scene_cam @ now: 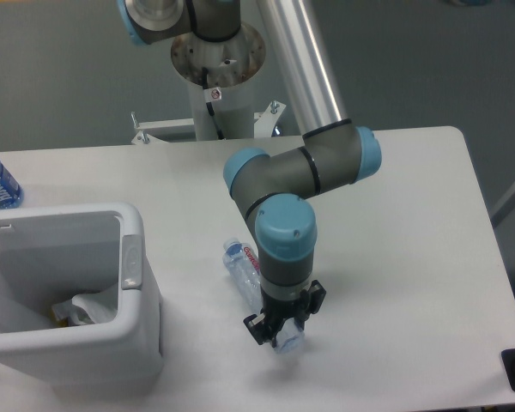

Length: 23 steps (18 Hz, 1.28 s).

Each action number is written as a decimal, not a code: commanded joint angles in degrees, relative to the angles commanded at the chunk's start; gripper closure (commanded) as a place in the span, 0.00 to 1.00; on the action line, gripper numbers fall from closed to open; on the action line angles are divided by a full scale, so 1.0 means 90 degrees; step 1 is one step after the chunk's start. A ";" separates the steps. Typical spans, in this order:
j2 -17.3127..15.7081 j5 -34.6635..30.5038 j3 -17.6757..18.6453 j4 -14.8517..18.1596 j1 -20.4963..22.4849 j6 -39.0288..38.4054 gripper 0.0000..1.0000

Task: Place the trash in the trash can
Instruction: 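Close the gripper on the bottle's body and adjust the grip, then lift the bottle and carry it over the trash bin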

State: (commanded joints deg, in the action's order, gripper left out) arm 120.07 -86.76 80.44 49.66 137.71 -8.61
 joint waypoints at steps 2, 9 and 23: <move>-0.0098 0.0457 -0.0469 -0.0126 0.0186 -0.0068 0.42; -0.0820 0.0977 -0.1262 -0.0692 0.0255 -0.0127 0.42; -0.1651 0.1007 -0.1262 -0.1513 -0.1257 0.0078 0.41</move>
State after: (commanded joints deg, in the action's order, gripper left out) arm 105.21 -77.70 69.08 36.04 126.40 -7.91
